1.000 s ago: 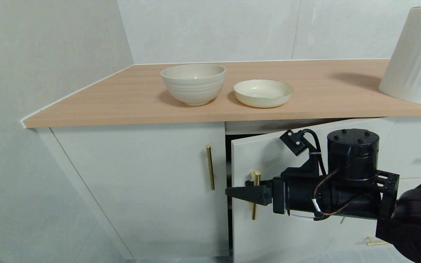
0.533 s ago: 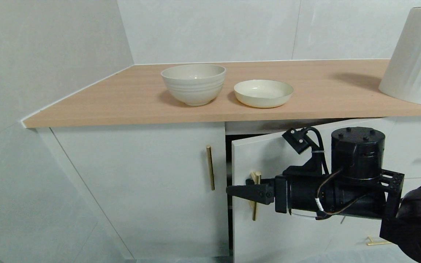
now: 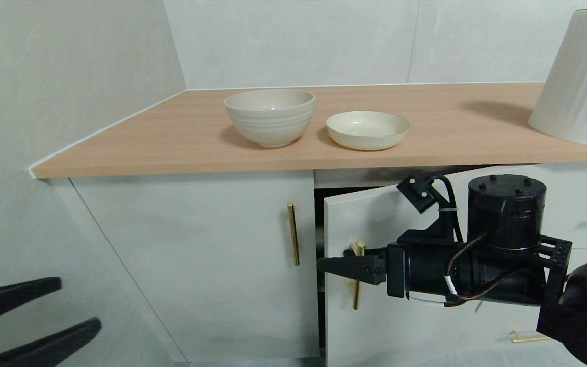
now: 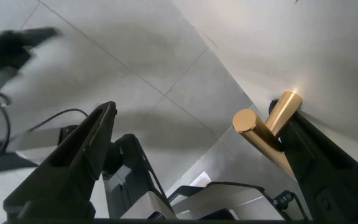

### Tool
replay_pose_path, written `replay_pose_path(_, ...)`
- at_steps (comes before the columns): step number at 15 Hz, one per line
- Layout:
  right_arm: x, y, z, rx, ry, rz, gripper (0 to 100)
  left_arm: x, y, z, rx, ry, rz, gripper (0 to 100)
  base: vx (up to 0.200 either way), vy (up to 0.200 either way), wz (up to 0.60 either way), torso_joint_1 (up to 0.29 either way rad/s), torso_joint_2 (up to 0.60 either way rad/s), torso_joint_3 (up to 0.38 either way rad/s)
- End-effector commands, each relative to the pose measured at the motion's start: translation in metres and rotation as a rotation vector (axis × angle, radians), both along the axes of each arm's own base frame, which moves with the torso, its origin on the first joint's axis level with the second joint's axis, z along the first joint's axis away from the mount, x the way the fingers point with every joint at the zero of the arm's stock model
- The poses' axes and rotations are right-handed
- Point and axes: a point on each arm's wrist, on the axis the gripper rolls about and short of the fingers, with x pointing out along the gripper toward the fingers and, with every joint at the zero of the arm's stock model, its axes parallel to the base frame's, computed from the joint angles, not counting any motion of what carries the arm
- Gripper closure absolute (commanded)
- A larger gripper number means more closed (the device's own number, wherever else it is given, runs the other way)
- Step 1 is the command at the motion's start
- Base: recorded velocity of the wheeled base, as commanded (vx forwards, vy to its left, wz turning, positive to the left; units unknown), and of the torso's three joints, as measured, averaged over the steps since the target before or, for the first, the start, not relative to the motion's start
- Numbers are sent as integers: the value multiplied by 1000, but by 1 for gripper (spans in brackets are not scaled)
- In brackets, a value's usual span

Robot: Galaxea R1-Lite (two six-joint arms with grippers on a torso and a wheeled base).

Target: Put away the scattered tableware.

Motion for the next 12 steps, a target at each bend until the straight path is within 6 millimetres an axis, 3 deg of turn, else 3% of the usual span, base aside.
replay_pose_path(1, 1, 1, 0, 0, -1, 0, 0, 51, -30, -30, -23, 326, -151, 0, 0, 0, 0, 0, 0, 0)
replay_pose_path(6, 1, 1, -1, -2, 1, 0, 0, 72, -58, -51, -148, 436, -188, 0, 0, 0, 0, 0, 0, 0)
replay_pose_path(11, 1, 1, -1, -2, 1, 0, 0, 73, -61, -51, -157, 446, -190, 0, 0, 0, 0, 0, 0, 0)
replay_pose_path(12, 1, 1, -1, -2, 1, 0, 0, 73, -61, -52, -156, 449, -190, 100, 0, 0, 0, 0, 0, 0)
